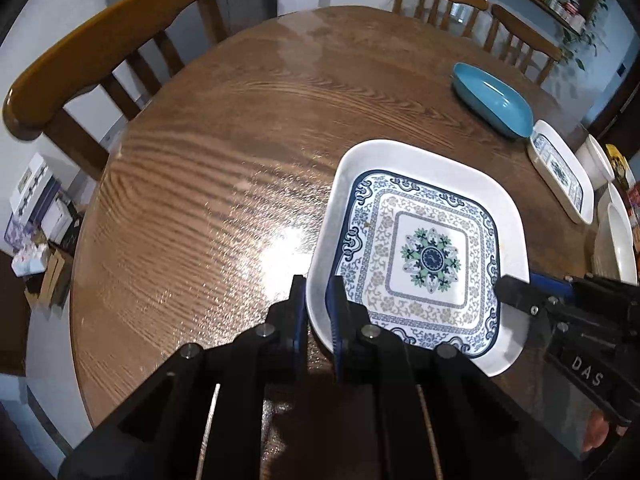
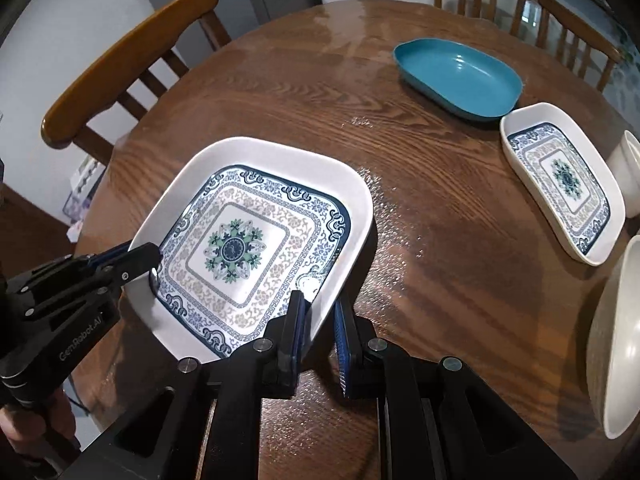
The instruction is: Organize plates and bowls
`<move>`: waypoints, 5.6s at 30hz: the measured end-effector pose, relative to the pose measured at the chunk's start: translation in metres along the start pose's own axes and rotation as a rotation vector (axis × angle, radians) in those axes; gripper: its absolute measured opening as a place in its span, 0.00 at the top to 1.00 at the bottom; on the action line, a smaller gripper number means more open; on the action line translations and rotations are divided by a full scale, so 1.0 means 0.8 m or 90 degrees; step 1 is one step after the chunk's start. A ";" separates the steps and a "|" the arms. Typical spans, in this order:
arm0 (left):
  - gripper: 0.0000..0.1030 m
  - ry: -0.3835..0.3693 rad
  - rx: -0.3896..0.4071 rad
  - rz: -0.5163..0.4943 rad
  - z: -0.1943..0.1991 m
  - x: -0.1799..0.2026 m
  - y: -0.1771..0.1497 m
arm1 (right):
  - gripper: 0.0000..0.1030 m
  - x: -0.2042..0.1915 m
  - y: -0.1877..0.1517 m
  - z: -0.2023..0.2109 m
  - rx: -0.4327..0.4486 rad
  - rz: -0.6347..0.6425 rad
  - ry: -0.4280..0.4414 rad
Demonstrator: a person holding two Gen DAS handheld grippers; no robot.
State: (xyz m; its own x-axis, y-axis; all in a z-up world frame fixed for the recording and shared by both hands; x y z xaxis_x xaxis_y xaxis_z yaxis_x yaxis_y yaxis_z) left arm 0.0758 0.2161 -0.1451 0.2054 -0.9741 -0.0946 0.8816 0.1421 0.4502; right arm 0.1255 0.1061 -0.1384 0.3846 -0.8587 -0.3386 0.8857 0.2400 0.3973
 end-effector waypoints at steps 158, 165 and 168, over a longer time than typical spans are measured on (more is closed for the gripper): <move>0.89 -0.090 0.079 -0.230 0.028 0.184 0.132 | 0.90 0.111 0.072 0.125 0.151 -0.060 -0.165; 0.88 -0.070 0.106 -0.185 0.051 0.144 0.119 | 0.93 0.071 0.076 0.136 0.195 -0.037 -0.128; 0.89 -0.067 0.112 -0.173 0.063 0.132 0.113 | 0.93 0.060 0.071 0.141 0.196 -0.029 -0.113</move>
State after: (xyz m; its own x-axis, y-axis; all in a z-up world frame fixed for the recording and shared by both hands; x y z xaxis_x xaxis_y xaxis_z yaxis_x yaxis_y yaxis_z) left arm 0.1554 0.1175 -0.0695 -0.0806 -0.9862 -0.1446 0.8089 -0.1495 0.5686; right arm 0.1649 0.0276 -0.0361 0.2708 -0.9374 -0.2190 0.7711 0.0750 0.6323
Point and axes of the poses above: each gripper's, at about its wrist camera, not at the fingertips, and z roughly against the way its jaws point, x to its right, y to its top, the point moved 8 cm from there along -z, roughly the way its jaws point, and after that the axes turned 11 degrees about y, right-handed, at the moved point
